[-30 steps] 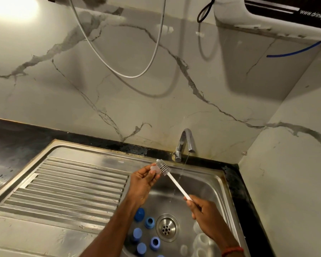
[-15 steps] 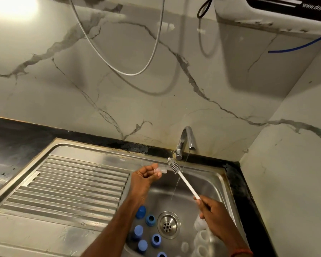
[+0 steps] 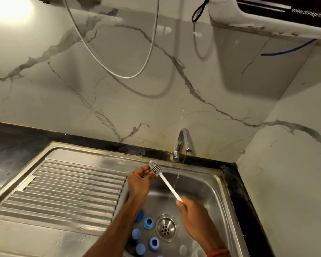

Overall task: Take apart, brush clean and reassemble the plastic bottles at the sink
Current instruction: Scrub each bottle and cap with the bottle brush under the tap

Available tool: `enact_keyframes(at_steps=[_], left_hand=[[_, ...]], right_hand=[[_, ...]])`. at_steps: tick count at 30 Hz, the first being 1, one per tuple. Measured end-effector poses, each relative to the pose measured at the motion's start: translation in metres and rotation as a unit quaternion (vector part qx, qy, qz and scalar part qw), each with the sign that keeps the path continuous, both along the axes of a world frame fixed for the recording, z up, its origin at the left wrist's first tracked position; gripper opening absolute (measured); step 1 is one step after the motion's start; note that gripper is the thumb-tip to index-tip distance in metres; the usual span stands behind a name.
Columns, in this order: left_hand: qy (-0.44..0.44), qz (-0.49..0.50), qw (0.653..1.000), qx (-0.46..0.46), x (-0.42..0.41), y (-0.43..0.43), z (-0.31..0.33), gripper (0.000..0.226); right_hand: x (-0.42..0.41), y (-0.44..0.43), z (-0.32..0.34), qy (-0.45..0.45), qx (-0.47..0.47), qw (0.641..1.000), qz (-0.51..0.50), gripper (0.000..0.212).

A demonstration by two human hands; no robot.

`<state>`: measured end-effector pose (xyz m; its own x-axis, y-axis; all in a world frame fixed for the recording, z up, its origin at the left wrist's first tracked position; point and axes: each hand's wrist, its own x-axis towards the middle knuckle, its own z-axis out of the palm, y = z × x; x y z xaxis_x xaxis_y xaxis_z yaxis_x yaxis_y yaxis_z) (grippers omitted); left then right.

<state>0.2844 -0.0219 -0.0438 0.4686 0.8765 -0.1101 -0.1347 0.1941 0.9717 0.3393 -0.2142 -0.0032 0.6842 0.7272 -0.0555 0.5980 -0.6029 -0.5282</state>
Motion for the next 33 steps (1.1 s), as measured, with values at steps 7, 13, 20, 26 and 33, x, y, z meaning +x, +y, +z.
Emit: enact_keyframes(at_steps=[7, 13, 20, 26, 33], left_hand=[[0.055, -0.001, 0.997, 0.060, 0.003, -0.007, -0.007, 0.032], [0.041, 0.056, 0.997, 0.014, 0.001, 0.005, -0.005, 0.024], [0.012, 0.048, 0.999, 0.003, 0.012, -0.019, -0.003, 0.023], [-0.008, 0.101, 0.995, -0.008, 0.000, 0.001, 0.007, 0.022], [-0.011, 0.044, 0.999, -0.013, 0.010, -0.014, -0.001, 0.019]], right_hand=[[0.000, -0.001, 0.014, -0.044, -0.040, 0.998, -0.010, 0.028], [-0.017, -0.003, 0.019, -0.010, -0.069, 0.997, -0.012, 0.025], [-0.006, 0.010, 0.028, -0.069, -0.055, 0.996, -0.020, 0.032], [-0.010, -0.004, 0.024, 0.022, -0.070, 0.997, -0.005, 0.029], [0.008, 0.012, 0.019, -0.009, -0.034, 0.999, -0.012, 0.026]])
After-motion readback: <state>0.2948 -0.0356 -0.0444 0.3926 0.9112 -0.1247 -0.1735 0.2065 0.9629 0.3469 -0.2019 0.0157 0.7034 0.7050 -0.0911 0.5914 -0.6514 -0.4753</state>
